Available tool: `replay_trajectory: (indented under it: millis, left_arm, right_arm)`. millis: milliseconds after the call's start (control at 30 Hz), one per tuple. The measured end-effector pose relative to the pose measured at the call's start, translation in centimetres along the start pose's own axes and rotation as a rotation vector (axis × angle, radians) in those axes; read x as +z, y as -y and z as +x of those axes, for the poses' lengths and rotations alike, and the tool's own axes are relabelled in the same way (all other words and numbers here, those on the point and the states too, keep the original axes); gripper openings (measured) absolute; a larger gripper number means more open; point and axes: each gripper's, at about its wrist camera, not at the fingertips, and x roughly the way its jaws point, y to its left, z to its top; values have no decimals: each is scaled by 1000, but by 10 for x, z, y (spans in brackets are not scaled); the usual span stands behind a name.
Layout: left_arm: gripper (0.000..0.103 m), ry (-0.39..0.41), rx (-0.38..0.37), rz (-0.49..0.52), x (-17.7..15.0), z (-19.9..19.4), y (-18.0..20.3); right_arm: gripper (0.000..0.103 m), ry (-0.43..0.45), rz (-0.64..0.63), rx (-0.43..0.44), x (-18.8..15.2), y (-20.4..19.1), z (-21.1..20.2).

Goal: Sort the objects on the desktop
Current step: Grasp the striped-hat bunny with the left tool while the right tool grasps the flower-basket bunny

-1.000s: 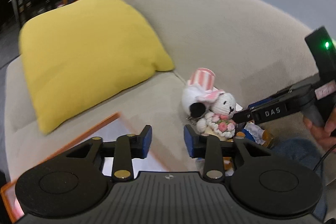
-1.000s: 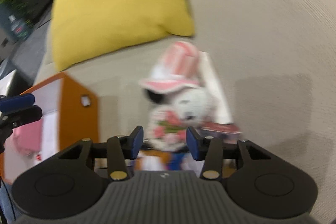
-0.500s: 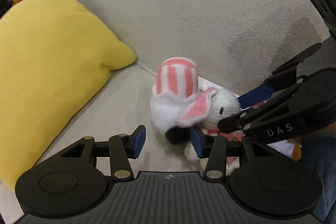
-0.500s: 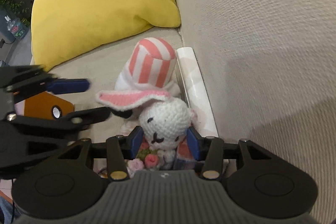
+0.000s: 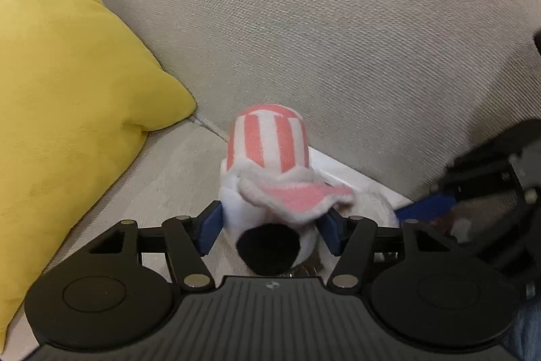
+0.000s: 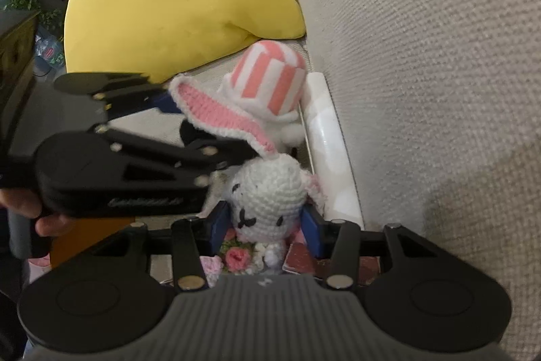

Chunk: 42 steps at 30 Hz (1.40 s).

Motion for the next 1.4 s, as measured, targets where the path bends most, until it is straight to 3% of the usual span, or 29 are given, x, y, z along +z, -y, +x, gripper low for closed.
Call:
replay_trajectory:
  millis: [267, 433, 533, 667, 733, 967, 1033, 1133, 1200, 1400]
  left_arm:
    - [59, -44, -11, -96, -9, -14, -10]
    - [59, -114, 51, -160, -31, -44, -19]
    - [59, -166, 91, -200, -41, -55, -26]
    - [59, -190, 89, -246, -54, -59, -28]
    - [60, -187, 83, -266, -58, -55, -29]
    - [60, -152, 74, -319, -43, -37, -41]
    - [60, -142, 75, -323, -45, -44, -44]
    - [60, -135, 78, -322, -44, -43, -44]
    - [60, -133, 78, -327, -44, -43, -44]
    - [60, -128, 71, -335, -47, -47, -47]
  right_arm:
    - [40, 31, -22, 9, -4, -5, -9]
    - [40, 61, -73, 36, 2, -22, -16]
    - [40, 70, -117, 3, 6, -32, -11]
    - [42, 67, -108, -36, 6, -27, 4]
    - [47, 69, -76, -30, 7, -24, 6]
    - [51, 119, -14, -45, -6, -28, -18]
    - [59, 129, -11, -49, -12, -35, -23]
    - [63, 111, -10, -52, -22, -48, -27]
    - [68, 96, -26, -100, -23, -58, -18]
    - [65, 53, -13, -156, -24, -49, 0]
